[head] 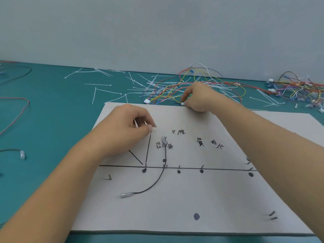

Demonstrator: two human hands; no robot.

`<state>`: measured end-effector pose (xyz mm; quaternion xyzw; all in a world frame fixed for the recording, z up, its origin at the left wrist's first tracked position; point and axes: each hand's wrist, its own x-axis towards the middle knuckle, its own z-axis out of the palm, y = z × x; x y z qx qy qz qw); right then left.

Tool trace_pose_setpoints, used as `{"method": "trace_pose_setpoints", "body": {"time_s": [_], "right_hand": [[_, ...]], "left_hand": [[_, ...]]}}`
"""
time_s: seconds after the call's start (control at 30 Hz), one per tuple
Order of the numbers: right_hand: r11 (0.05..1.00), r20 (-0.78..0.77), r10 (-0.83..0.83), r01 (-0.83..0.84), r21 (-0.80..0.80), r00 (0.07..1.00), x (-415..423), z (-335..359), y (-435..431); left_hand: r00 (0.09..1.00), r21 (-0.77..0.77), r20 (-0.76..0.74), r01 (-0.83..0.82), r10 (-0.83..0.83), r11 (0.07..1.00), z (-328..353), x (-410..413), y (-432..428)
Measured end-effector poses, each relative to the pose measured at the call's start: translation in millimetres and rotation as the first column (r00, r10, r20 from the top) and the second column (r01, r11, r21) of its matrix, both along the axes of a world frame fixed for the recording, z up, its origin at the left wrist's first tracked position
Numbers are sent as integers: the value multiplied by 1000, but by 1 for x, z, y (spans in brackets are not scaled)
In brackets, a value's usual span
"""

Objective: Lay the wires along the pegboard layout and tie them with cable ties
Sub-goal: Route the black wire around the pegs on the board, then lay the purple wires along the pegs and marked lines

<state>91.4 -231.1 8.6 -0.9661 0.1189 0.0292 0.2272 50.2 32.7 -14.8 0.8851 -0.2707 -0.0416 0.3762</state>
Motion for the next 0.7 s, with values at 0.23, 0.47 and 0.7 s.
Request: {"method": "trace_pose_setpoints", "body": {"time_s": [0.23, 0.47, 0.7], "right_hand": [[999, 22, 18, -18, 37, 1000, 14, -9, -5], [980, 217, -133, 96, 176, 967, 1, 1, -5], [759, 174, -298, 122, 640, 939, -24, 5, 16]], "left_hand": [[1000, -16, -7, -11, 11, 1000, 2, 2, 4], [1000, -9, -15, -11, 11, 1000, 2, 1, 2], [996, -76, -17, -83, 82, 994, 12, -2, 4]]}}
